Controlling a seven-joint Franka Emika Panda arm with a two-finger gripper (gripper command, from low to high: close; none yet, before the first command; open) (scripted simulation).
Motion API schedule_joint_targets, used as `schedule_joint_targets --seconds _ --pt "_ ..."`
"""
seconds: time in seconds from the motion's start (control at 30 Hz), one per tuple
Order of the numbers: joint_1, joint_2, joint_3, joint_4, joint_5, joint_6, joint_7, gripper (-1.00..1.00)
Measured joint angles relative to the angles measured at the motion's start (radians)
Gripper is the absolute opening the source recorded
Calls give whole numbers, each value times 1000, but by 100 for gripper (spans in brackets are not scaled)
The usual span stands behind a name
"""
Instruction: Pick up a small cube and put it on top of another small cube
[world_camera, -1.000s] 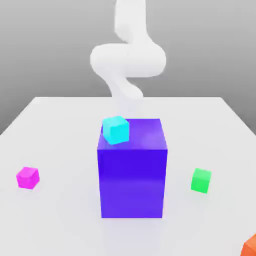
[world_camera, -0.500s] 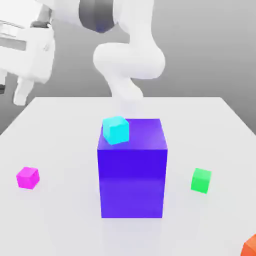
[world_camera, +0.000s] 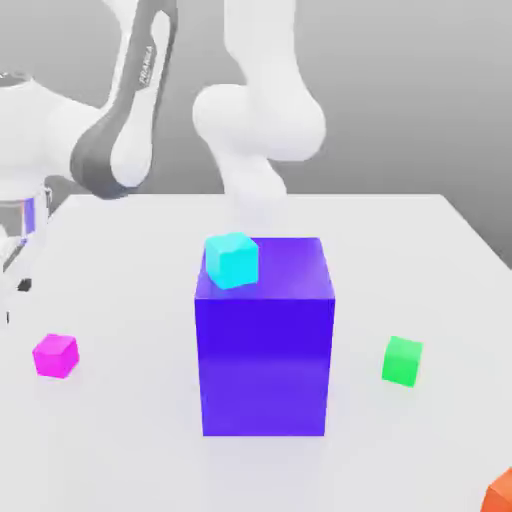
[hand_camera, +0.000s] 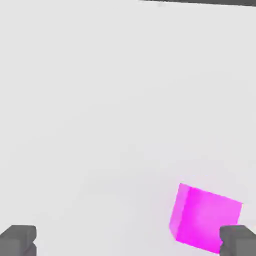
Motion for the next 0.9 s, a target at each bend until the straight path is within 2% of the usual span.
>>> schedule_joint_targets --seconds 0.17,0.37,0.4,0.63,0.9 --pt "-55 112 26 -32 163 83 -39 0" --pt "-108 284 91 -2 232 221 -87 0" --pt "-112 307 96 2 234 239 -89 -100" --pt "-115 309 99 3 232 242 -88 -100" --pt "-89 98 54 -37 148 75 -25 -100"
